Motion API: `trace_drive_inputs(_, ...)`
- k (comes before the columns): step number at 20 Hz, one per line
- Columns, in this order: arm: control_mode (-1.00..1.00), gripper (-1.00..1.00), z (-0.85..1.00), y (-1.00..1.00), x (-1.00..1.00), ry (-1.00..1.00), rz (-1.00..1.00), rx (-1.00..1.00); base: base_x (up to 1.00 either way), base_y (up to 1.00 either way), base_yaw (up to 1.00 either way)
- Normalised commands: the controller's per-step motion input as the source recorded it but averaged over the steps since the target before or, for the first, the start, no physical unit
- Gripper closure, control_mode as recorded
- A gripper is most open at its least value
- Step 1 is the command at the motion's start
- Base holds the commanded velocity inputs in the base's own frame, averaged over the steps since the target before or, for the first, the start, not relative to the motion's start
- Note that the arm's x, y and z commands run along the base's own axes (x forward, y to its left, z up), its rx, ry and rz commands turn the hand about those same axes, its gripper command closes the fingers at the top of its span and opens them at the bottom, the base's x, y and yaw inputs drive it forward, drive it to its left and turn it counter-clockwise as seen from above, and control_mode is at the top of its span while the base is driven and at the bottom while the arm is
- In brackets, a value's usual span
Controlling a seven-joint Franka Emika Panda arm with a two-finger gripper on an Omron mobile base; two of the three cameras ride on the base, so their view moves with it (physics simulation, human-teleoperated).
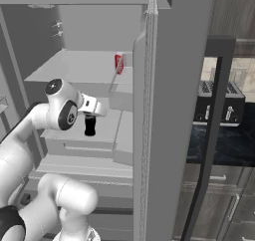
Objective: Open the fridge, grab two sodas, and place both sodas inside the bowl with ice on the dining counter.
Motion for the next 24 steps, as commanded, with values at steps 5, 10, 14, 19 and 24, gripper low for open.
trace_drive_inputs(5, -1.00, 1.00, 0.13, 0.04, -0.90, 0.07, -0.09, 0.00, 0.00, 0.00, 0.00)
trace_drive_inputs(10, -1.00, 1.00, 0.25, 0.11, -0.88, 0.00, -0.01, 0.00, 0.00, 0.00, 0.00)
trace_drive_inputs(14, -1.00, 1.00, 0.44, 0.04, -0.67, 0.00, 0.00, 0.00, 0.00, 0.00, 0.00)
trace_drive_inputs(19, -1.00, 1.00, 0.54, 0.00, -0.55, 0.00, 0.00, 0.00, 0.00, 0.00, 0.00)
trace_drive_inputs(24, -1.00, 1.00, 0.45, 0.03, -0.42, 0.00, 0.00, -0.01, 0.00, 0.00, 0.00)
